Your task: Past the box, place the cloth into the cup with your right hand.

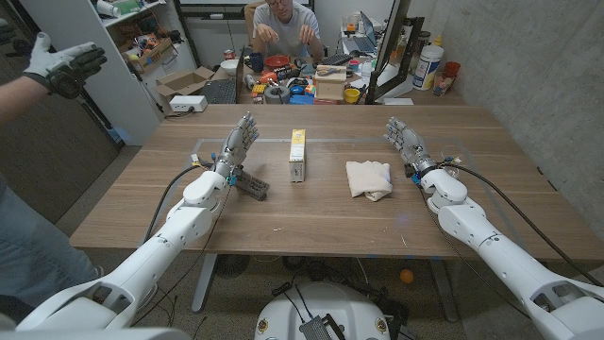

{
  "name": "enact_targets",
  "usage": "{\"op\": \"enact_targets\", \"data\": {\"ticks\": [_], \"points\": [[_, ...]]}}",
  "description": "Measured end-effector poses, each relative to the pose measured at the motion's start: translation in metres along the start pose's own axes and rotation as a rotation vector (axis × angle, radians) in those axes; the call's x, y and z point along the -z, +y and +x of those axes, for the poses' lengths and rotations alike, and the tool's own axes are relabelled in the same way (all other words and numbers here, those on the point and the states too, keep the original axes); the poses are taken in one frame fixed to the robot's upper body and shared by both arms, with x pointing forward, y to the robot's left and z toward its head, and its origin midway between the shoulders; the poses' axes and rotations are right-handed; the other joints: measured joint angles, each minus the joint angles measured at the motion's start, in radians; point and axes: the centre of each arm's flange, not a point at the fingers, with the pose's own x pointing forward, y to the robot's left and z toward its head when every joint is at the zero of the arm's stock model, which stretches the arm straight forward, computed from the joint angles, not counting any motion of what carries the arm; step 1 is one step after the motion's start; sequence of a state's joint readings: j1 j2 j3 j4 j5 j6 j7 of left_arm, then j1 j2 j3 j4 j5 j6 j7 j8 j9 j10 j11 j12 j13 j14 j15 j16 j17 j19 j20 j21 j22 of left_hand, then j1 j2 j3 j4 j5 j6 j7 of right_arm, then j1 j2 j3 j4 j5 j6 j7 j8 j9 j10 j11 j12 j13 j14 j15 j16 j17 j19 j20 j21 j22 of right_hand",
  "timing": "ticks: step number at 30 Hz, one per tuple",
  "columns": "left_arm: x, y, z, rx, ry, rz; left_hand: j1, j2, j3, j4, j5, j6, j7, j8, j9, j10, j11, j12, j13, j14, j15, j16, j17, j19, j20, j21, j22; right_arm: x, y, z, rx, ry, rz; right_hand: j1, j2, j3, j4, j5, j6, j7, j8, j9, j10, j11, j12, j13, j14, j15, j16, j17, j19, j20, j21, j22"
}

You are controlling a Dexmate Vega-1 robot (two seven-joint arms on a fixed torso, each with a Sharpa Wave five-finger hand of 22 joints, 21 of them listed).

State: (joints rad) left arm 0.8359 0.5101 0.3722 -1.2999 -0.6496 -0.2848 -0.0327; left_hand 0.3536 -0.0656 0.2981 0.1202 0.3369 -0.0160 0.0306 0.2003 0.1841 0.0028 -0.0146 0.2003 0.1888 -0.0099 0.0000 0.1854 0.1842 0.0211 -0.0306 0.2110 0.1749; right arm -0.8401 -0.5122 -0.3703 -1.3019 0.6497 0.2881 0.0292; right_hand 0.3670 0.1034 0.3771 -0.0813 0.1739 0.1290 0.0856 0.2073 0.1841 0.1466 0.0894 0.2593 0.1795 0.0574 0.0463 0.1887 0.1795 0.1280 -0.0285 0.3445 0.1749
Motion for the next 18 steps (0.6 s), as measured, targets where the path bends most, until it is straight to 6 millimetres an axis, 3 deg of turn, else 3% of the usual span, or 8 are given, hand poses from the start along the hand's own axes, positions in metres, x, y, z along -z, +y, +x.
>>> {"op": "enact_targets", "data": {"ticks": [18], "points": [[0.0001, -0.0003, 0.0004, -0.004, -0.008, 0.002, 0.005, 0.005, 0.0, 0.0, 0.0, 0.004, 0.003, 0.0, 0.0, 0.009, -0.009, 0.0, 0.0, 0.0, 0.0, 0.004, 0.0, 0.005, -0.005, 0.0, 0.0, -0.0007, 0.0038, -0.0035, -0.011, 0.0, -0.003, 0.003, 0.004, 0.0, 0.0, 0.0, 0.003, -0.003, 0.0, 0.0, 0.0, 0.0, 0.0, 0.0, 0.0, 0.0, 0.0, 0.0, 0.0, 0.0, 0.0, 0.0]]}}
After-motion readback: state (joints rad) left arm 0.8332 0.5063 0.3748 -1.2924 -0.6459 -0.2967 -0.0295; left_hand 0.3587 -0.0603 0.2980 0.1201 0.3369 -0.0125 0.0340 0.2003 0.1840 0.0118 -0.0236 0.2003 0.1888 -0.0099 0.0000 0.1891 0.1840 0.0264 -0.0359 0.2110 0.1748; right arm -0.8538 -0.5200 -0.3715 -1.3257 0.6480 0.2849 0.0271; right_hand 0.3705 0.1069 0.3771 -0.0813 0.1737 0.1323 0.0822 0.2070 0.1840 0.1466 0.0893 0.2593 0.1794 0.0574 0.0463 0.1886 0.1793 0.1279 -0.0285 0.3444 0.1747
